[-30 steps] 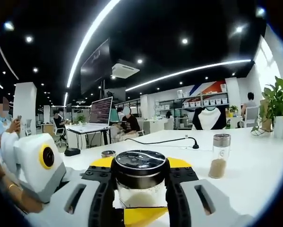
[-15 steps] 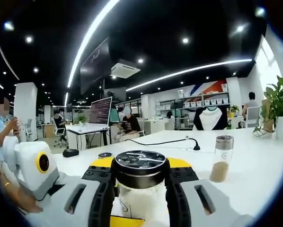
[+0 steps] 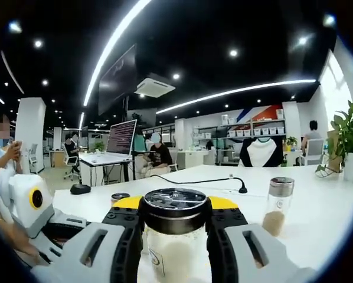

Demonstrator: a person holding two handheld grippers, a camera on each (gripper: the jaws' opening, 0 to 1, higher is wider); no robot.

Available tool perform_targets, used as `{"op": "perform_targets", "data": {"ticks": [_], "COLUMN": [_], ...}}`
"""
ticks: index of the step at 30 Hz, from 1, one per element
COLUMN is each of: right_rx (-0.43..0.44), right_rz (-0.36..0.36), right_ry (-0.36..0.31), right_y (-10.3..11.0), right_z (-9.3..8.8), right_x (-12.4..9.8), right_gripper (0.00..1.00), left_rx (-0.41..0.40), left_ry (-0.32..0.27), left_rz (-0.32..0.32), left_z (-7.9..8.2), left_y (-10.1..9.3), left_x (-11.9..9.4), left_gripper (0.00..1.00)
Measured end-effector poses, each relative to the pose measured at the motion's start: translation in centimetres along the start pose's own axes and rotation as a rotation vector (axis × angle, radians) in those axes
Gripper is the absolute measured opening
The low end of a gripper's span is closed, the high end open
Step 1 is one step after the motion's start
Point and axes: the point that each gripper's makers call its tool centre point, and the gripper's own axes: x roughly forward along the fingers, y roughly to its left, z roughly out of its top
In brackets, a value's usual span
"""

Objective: Rotate the seasoning bottle until the label or dispensing opening points toward the visible target arrow and the bottle remains upright within the marked orientation range

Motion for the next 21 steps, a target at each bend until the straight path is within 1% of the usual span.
{"op": "perform_targets", "data": {"ticks": [2, 6, 11, 12, 14, 16, 18, 21], "right_rx": [-0.002, -0.009, -0.013, -0.013, -0.013, -0.011, -0.007, -0.006], "right_rz": [0.003, 0.010, 0.018, 0.018, 0.018, 0.018, 0.019, 0.018], "right_ry": [0.002, 0.011, 0.019, 0.020, 0.021, 0.022, 0.026, 0.029], "right_y": [0.0, 0.1, 0.0, 0.0, 0.0, -0.2, -0.2, -0.3], "right_z": [-0.1, -0.4, -0.7, -0.7, -0.8, -1.0, -1.1, -1.3], "right_x": [0.2, 0.7, 1.2, 1.3, 1.4, 1.6, 1.7, 1.8], "right_gripper": [0.38, 0.38, 0.38, 0.38, 0.38, 0.38, 0.38, 0.38], "left_rx": [0.000, -0.006, -0.019, -0.022, -0.021, -0.020, -0.018, 0.005], "left_ry": [0.019, 0.018, 0.022, 0.021, 0.001, 0.000, 0.003, 0.007], "left_rz": [-0.003, 0.012, 0.005, 0.003, 0.018, 0.017, 0.008, -0.025], "left_z": [-0.3, -0.3, -0.4, -0.3, 0.1, 0.3, 0.4, 0.1], "left_y": [0.2, 0.7, 0.9, 0.9, 1.3, 1.4, 1.4, 1.1], "left_x": [-0.3, -1.1, -1.7, -1.9, -2.2, -2.5, -2.6, -2.8], "left_gripper": [0.43, 0.43, 0.46, 0.47, 0.48, 0.51, 0.56, 0.63]}}
